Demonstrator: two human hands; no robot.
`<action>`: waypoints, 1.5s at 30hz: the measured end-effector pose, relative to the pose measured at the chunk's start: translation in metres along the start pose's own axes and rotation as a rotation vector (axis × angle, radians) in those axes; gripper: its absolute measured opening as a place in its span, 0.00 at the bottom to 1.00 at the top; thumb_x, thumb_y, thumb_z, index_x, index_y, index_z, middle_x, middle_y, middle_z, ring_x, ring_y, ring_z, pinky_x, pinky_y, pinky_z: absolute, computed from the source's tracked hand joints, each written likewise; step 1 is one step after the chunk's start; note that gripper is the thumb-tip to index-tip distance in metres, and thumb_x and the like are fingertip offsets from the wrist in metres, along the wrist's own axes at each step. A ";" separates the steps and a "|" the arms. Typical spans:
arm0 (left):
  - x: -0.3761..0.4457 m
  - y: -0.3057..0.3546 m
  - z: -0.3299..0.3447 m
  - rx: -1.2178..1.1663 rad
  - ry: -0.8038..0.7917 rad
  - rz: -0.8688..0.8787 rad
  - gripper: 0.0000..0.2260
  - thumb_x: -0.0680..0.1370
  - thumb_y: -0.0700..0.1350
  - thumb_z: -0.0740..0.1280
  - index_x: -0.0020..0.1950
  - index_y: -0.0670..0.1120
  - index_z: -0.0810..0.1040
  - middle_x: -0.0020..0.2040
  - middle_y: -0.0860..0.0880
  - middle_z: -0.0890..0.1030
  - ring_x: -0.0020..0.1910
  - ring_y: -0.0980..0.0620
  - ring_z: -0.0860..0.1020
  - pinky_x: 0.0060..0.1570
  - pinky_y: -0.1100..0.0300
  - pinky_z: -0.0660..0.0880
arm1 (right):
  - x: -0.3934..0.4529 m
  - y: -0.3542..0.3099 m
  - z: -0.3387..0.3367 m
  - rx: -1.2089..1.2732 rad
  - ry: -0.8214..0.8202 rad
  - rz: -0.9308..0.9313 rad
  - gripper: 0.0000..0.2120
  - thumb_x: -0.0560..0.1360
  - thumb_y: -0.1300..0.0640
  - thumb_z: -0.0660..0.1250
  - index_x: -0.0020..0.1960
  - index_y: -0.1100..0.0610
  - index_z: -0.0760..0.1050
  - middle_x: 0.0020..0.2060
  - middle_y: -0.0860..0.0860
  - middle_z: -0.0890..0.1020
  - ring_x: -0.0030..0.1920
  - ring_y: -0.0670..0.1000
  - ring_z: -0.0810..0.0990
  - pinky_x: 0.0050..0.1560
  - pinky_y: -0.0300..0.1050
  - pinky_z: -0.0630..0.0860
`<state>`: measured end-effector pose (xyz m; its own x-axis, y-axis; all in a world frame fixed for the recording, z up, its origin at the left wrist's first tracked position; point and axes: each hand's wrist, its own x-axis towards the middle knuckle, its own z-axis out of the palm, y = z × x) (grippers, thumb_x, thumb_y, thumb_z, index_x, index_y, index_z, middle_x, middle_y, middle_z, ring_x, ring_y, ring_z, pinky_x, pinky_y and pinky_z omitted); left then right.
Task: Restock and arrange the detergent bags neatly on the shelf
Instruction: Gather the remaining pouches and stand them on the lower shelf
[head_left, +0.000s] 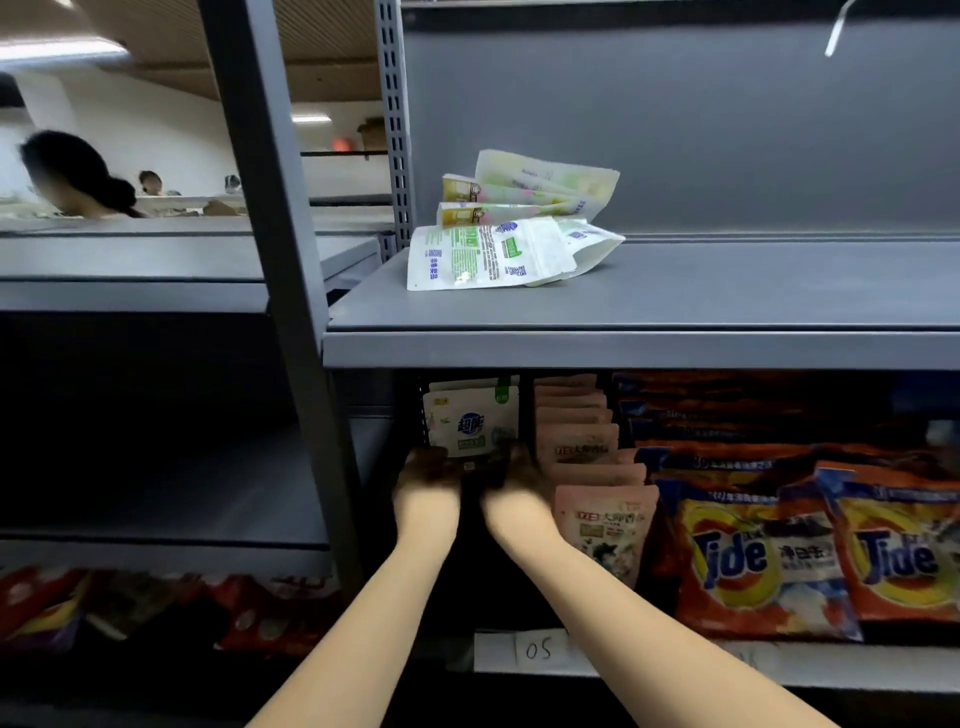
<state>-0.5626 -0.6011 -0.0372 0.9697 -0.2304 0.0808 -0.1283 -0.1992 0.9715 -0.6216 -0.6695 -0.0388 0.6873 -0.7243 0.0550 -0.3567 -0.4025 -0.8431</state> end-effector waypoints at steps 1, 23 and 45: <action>-0.014 0.009 -0.008 0.003 0.011 0.024 0.09 0.76 0.36 0.64 0.56 0.37 0.77 0.53 0.40 0.80 0.50 0.44 0.77 0.44 0.66 0.69 | -0.013 -0.005 -0.009 -0.044 -0.018 -0.030 0.27 0.76 0.60 0.61 0.74 0.59 0.59 0.68 0.60 0.70 0.65 0.58 0.72 0.63 0.49 0.71; -0.010 0.185 -0.054 0.372 0.001 0.548 0.14 0.77 0.44 0.62 0.62 0.47 0.72 0.62 0.48 0.73 0.60 0.47 0.71 0.54 0.52 0.71 | -0.026 -0.113 -0.168 -0.111 0.465 -0.471 0.09 0.76 0.56 0.62 0.55 0.54 0.76 0.50 0.47 0.77 0.53 0.50 0.74 0.46 0.43 0.67; 0.075 0.213 0.022 1.127 0.058 0.701 0.11 0.79 0.39 0.57 0.60 0.42 0.72 0.59 0.43 0.77 0.58 0.41 0.75 0.49 0.54 0.70 | 0.100 -0.135 -0.183 -0.429 0.225 -0.265 0.18 0.73 0.58 0.61 0.62 0.57 0.73 0.62 0.53 0.73 0.61 0.55 0.72 0.56 0.48 0.71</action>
<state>-0.5214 -0.6816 0.1713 0.6322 -0.5725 0.5221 -0.6751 -0.7377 0.0085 -0.6202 -0.7900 0.1781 0.6532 -0.6499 0.3886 -0.4480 -0.7454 -0.4936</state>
